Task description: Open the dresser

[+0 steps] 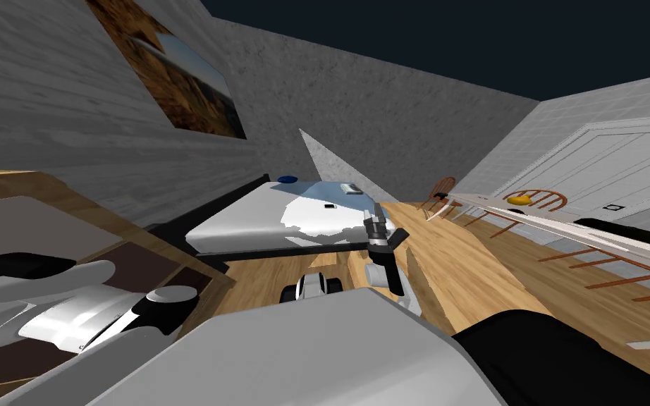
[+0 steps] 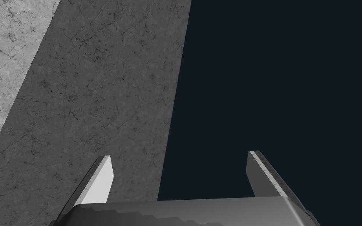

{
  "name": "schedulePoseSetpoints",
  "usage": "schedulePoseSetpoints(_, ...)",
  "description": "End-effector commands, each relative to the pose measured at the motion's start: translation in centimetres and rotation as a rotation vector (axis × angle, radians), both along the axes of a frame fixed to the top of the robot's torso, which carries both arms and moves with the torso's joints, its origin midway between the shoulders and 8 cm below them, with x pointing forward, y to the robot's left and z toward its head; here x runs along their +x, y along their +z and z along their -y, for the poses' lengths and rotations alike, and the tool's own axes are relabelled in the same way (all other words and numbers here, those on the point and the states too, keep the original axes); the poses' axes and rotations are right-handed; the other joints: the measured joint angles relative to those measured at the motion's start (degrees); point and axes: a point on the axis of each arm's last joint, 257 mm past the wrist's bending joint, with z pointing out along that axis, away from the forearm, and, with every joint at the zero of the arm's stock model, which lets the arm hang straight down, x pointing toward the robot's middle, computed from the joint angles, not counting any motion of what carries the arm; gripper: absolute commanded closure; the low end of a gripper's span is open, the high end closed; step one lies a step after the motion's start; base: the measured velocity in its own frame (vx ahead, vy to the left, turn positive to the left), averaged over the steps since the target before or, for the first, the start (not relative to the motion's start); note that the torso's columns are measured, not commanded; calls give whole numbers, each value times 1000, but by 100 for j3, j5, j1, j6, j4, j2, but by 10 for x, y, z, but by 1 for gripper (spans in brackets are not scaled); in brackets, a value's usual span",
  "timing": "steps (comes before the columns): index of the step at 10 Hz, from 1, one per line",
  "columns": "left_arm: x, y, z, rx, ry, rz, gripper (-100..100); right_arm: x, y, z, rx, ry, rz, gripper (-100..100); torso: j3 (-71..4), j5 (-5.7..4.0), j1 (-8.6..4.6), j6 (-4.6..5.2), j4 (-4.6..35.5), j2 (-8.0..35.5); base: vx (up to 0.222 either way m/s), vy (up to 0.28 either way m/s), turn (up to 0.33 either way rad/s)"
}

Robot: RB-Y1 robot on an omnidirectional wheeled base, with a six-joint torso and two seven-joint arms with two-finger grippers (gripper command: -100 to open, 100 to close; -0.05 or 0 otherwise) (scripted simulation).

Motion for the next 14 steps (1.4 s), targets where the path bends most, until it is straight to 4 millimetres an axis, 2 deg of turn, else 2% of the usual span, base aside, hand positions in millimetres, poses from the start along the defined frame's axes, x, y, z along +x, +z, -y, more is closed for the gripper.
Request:
schedulePoseSetpoints(1, -18, -1, -9, 0, 37, 11, -100, 0, 0, 0, 0, 0, 0, 0, -3, 2, 3, -2, -2, -8, -28, 0, 9)
schedulePoseSetpoints(2, -56, 11, -23, 17, 101, 12, -100, 0, 0, 0, 0, 0, 0, 0, -10, 3, 7, -7, -5, -17, -44, -4, -566)
schedulePoseSetpoints(4, -50, 8, -21, 15, 90, 13, -100, 0, 0, 0, 0, 0, 0, 0, -4, 2, 3, 1, -3, -9, -33, -3, -25)
schedulePoseSetpoints(5, -18, -1, -9, -1, 36, 12, 100, 0, 0, 0, 0, 0, 0, 0, -10, 2, 3, 0, -5, -18, 42, 7, 378)
schedulePoseSetpoints(6, -18, -1, -9, 0, 37, 11, 100, 0, 0, 0, 0, -1, -1, 0, -20, 3, 7, -8, -9, -35, 64, 8, 216)
schedulePoseSetpoints(7, -18, -1, -9, 0, 37, 11, 100, 0, 0, 0, 0, 0, 0, 0, -12, 45, 34, -4, -21, -34, 26, -8, 37)
schedulePoseSetpoints(8, 20, -10, 7, -16, -30, 17, 100, 0, 0, 0, 0, 0, 0, 0, -12, 44, 47, 15, -19, -28, 37, 4, 380)
schedulePoseSetpoints(9, 10, -13, 4, -14, 1, -24, 100, 0, 0, 0, 0, -1, -1, 0, -15, 56, 62, 1, -23, -39, 52, -1, 213)
schedulePoseSetpoints(11, 20, -10, 7, -11, -25, -4, 100, 0, 0, 0, 0, 0, 0, 0, 0, 70, 71, -3, -22, -18, 19, -3, 20)
schedulePoseSetpoints(12, 58, -17, 26, -18, -87, -13, 100, 0, 0, 0, 0, 0, 0, 0, -3, 66, 69, 10, -22, -21, 37, 5, 325)
schedulePoseSetpoints(14, 58, -17, 26, -22, -91, -1, 100, 0, 0, 0, 0, 0, 0, 0, -6, 84, 83, -19, -30, -31, 37, -8, 160)
